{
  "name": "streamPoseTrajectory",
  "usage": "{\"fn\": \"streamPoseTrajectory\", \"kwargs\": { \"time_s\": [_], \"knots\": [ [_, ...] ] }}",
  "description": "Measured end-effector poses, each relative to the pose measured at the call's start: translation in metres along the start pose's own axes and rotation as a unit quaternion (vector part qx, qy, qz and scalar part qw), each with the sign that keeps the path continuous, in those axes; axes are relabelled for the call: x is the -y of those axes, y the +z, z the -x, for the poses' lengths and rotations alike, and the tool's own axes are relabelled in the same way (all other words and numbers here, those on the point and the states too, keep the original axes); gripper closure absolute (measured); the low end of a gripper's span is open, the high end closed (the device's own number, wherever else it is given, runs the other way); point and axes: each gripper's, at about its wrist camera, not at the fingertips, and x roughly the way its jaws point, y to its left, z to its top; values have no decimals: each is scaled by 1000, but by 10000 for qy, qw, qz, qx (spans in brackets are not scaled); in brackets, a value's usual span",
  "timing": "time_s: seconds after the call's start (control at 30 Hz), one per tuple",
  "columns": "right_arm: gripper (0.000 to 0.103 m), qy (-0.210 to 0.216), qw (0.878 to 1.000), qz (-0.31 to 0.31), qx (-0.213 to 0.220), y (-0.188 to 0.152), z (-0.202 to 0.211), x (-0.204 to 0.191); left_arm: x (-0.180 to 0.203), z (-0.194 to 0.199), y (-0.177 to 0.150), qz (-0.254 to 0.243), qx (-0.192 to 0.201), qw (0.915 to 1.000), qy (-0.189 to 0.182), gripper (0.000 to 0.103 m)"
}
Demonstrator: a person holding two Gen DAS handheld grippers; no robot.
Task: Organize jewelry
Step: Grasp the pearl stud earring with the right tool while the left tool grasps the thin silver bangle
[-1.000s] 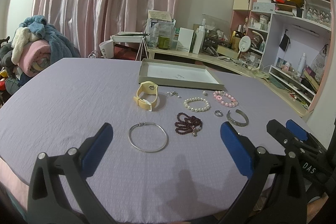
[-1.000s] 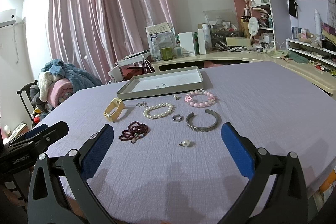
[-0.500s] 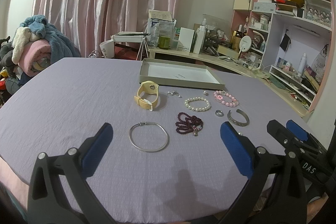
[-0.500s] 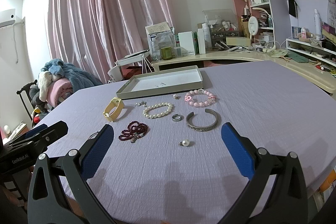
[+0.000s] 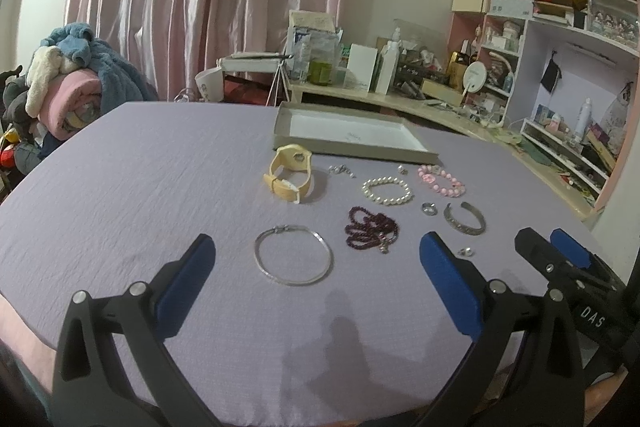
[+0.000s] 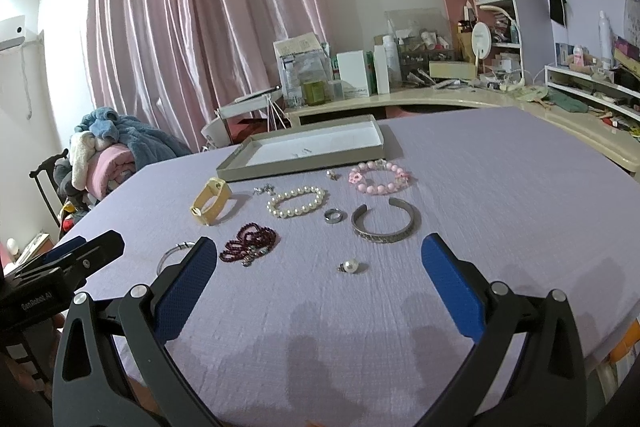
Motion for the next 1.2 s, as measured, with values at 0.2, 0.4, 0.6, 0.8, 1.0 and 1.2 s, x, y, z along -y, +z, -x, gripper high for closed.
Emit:
{"fn": "streamPoseTrajectory", "kwargs": {
  "time_s": [0.2, 0.4, 0.6, 0.8, 1.0, 1.2],
  "knots": [
    [4, -170, 9982, -7, -582, -4, -26, 3, -14, -24, -6, 139, -539, 9984, 114, 2],
    [32, -389, 9920, 41, -1200, -9, -57, 6, -21, -44, -9, 52, -882, 9956, 319, 2],
    [53, -553, 9850, -174, -1628, -12, -80, 13, -29, -58, -5, 85, -1050, 9936, 414, 2],
    [71, -792, 9831, 25, -1648, -11, -87, 5, -30, -65, 0, 64, -1100, 9931, 406, 2],
    [75, -927, 9821, 195, -1628, -11, -89, 1, -26, -75, 3, 8, -1187, 9921, 395, 2],
    [87, -966, 9816, 263, -1627, -11, -89, 0, -24, -87, 1, 34, -1388, 9894, 432, 2]
  ]
}}
